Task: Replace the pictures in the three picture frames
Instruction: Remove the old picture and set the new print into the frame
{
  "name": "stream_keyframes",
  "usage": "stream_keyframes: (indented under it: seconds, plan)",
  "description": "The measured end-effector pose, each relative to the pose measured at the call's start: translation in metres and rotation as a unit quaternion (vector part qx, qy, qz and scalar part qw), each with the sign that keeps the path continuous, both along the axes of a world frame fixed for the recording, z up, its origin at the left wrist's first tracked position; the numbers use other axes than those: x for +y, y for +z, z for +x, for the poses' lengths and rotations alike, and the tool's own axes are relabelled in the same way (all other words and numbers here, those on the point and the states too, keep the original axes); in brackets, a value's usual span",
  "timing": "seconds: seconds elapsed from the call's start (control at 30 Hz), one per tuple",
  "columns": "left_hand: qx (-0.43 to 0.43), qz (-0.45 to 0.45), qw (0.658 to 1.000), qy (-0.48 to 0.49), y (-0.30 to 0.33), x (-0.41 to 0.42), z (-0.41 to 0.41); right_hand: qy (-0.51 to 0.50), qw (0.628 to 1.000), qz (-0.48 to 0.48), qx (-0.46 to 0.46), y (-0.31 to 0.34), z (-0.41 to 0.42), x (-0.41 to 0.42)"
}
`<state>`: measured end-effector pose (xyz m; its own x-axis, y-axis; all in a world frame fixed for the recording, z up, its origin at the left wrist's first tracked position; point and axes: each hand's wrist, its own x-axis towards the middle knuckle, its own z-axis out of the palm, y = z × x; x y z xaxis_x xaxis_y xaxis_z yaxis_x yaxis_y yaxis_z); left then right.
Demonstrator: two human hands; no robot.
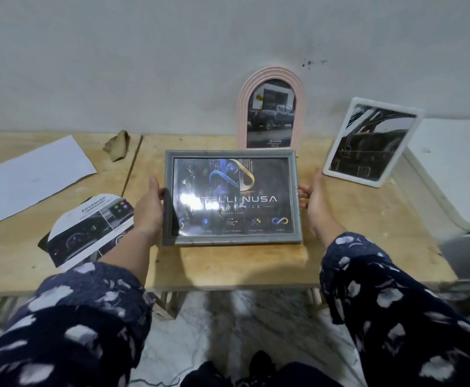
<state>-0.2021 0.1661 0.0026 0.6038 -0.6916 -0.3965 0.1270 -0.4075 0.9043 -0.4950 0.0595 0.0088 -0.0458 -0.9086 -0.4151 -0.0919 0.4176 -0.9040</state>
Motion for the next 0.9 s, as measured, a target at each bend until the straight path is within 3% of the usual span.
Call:
stream_keyframes:
  seconds: [0.2, 0.4, 0.57, 0.67, 0.8, 0.9]
  plan:
    - [-0.093, 0.082, 0.992, -0.024, -0.023, -0.004, -0.003, -0.007, 0.998, 0.058, 0.040, -0.045, 0.004, -0.007]
    - [-0.149, 0.138, 0.978, -0.053, -0.037, -0.013, -0.006, -0.009, 0.985, 0.139, 0.103, -0.149, -0.019, -0.060]
    - [-0.206, 0.164, 0.961, -0.087, -0.055, -0.017, 0.005, 0.005, 0.972, 0.105, 0.208, -0.046, 0.022, -0.009]
    - [-0.240, 0.183, 0.944, -0.135, -0.056, -0.021, 0.012, 0.041, 0.956, 0.049, 0.285, -0.034, 0.032, -0.004]
    - [-0.301, 0.190, 0.917, -0.181, -0.049, -0.016, 0.035, 0.090, 0.894, -0.007, 0.439, -0.023, 0.060, -0.002]
    - [-0.323, 0.191, 0.906, -0.197, -0.047, -0.004, 0.065, 0.170, 0.856, -0.066, 0.484, -0.017, 0.101, 0.003]
